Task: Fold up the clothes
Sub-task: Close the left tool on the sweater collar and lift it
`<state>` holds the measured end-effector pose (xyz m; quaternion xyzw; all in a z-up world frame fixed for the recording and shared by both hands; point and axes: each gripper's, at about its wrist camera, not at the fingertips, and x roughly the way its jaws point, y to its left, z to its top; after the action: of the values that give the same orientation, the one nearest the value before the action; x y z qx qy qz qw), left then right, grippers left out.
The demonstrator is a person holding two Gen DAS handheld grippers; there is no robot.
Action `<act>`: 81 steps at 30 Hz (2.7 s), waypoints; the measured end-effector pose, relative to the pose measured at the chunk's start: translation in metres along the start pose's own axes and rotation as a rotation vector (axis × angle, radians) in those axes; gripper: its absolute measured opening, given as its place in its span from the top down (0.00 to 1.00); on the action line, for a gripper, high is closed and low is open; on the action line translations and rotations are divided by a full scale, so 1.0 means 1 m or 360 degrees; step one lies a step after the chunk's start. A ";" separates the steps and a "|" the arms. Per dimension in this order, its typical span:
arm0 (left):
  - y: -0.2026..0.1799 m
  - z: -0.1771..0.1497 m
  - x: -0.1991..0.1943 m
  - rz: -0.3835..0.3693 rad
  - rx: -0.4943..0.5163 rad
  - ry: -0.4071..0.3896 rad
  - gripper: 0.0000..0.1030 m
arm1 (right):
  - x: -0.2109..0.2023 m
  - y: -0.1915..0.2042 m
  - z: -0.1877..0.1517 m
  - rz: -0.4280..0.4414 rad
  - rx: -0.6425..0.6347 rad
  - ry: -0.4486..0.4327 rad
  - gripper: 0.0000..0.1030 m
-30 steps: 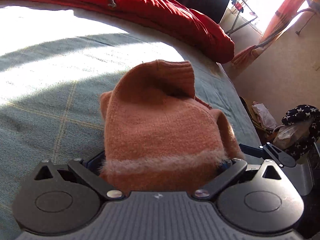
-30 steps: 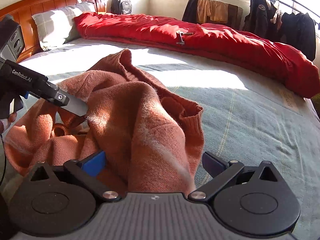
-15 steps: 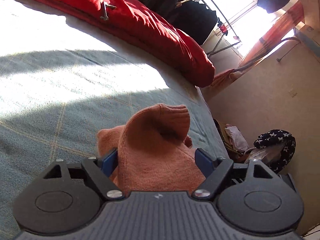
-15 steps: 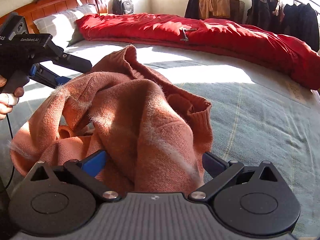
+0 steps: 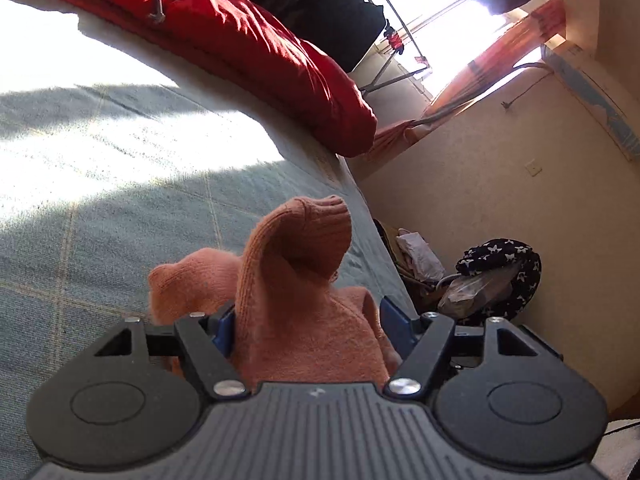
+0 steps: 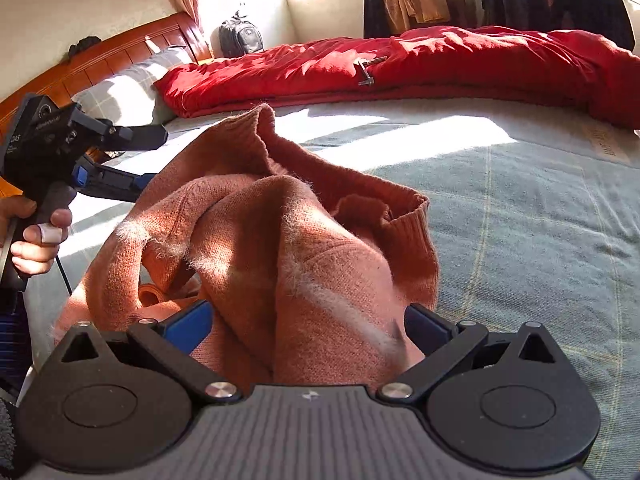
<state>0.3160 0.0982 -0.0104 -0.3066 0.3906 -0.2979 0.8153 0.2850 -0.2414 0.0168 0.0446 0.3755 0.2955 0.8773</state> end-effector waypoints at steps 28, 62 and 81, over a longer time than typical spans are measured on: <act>0.009 0.003 0.004 0.0050 -0.0046 0.0067 0.77 | 0.058 -0.022 0.001 0.0235 0.0123 0.0204 0.00; 0.007 -0.009 -0.016 0.0202 -0.0014 0.0043 0.78 | 0.060 -0.136 -0.011 0.0488 0.0717 0.0348 0.58; -0.047 -0.004 -0.028 0.0571 0.0413 -0.0051 0.97 | 0.040 -0.082 0.029 -0.0007 0.0200 0.0088 0.90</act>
<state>0.2868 0.0880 0.0345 -0.1295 0.3843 -0.1908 0.8940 0.3663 -0.2829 -0.0122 0.0906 0.4174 0.2704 0.8628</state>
